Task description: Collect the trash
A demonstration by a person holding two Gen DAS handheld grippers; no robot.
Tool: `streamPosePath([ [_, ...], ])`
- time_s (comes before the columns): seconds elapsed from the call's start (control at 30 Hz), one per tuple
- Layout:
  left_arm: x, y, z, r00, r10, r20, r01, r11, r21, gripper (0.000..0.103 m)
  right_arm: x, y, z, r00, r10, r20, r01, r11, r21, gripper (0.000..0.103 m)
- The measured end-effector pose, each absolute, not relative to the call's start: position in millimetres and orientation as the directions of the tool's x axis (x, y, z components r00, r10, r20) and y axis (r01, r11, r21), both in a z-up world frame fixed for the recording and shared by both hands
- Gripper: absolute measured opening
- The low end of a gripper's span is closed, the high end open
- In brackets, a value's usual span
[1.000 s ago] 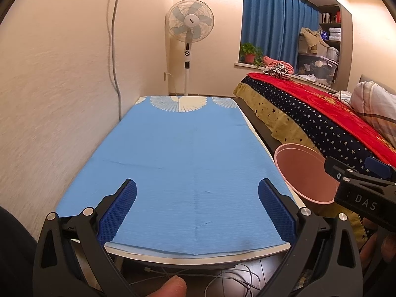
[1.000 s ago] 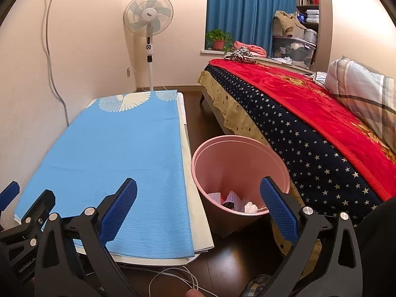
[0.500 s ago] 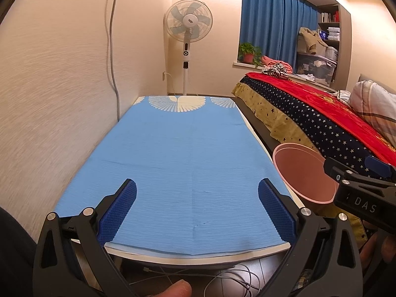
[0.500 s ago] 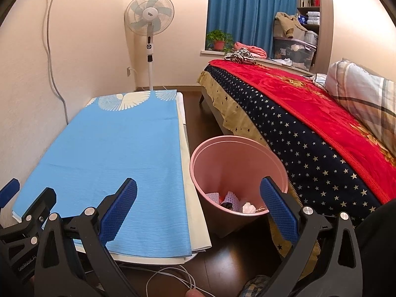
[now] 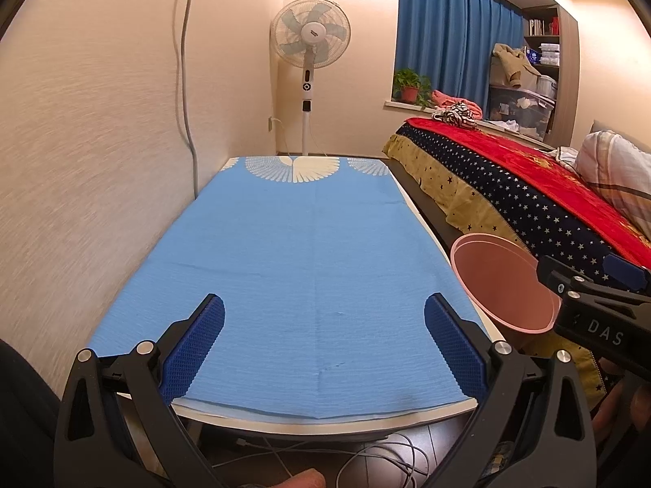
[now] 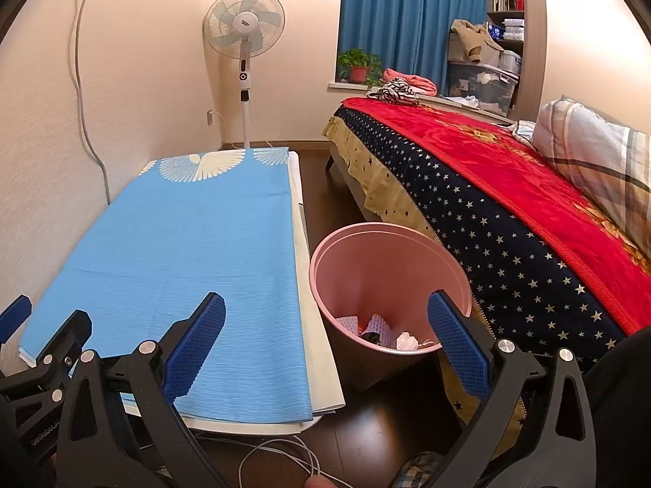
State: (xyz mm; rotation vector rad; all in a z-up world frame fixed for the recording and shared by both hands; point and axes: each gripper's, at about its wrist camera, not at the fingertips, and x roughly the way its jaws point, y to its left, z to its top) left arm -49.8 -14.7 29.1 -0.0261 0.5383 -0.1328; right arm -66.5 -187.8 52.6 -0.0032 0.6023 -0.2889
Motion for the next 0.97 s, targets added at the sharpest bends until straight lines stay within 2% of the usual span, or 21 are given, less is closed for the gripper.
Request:
streamPosePath([
  [0.97,-45.1,-15.5,29.6,0.851,-0.127,-0.509,0.109,0.992,-0.065,0.095,-68.1,-192.0,53.0,0.783,-0.274,-0.558,0.268,0.959,-0.094,0.098],
])
